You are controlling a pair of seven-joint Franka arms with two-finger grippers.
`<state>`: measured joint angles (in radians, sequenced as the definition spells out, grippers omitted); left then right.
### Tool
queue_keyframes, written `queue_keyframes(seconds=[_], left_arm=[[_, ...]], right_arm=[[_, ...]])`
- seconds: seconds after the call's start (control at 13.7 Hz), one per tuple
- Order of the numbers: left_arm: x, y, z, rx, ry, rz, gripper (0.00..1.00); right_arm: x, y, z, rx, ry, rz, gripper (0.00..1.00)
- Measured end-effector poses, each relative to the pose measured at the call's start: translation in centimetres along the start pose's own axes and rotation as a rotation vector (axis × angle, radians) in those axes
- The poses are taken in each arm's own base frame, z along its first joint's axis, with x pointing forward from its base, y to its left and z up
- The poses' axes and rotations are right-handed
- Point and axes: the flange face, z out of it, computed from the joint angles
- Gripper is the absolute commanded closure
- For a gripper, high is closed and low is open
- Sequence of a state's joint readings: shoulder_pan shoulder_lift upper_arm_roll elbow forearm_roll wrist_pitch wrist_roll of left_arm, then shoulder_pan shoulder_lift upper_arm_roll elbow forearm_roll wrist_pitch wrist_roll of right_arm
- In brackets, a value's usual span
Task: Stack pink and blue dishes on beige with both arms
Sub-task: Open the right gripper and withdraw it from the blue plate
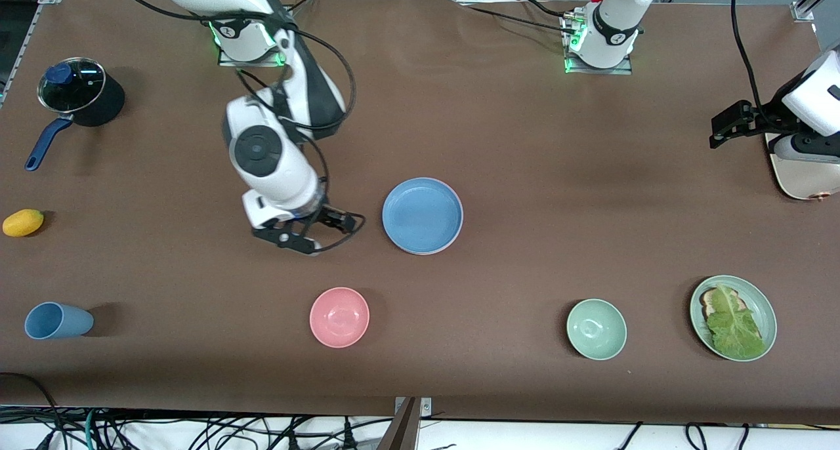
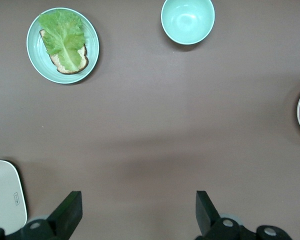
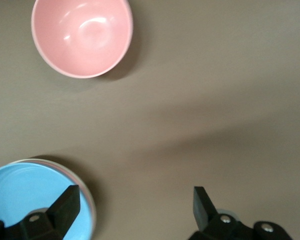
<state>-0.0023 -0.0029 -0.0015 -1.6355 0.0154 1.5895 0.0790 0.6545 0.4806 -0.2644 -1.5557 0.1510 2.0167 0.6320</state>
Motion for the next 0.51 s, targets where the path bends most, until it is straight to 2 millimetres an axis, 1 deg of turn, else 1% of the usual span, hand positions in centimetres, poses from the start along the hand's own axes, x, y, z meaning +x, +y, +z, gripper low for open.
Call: queue_keyframes(seconds=[0.15, 0.29, 0.51], left_arm=[[0.0, 0.0, 0.0, 0.000, -0.001, -0.001, 0.00], [0.0, -0.1, 0.1, 0.000, -0.001, -0.002, 0.00], [0.0, -0.1, 0.0, 0.000, 0.000, -0.002, 0.00]], right_arm=[[1.0, 3.3, -3.9, -0.011, -0.016, -0.052, 0.00], [1.0, 6.3, -7.9, -0.011, -0.040, -0.112, 0.00], [0.9, 10.7, -12.3, -0.017, -0.081, -0.178, 0.00]])
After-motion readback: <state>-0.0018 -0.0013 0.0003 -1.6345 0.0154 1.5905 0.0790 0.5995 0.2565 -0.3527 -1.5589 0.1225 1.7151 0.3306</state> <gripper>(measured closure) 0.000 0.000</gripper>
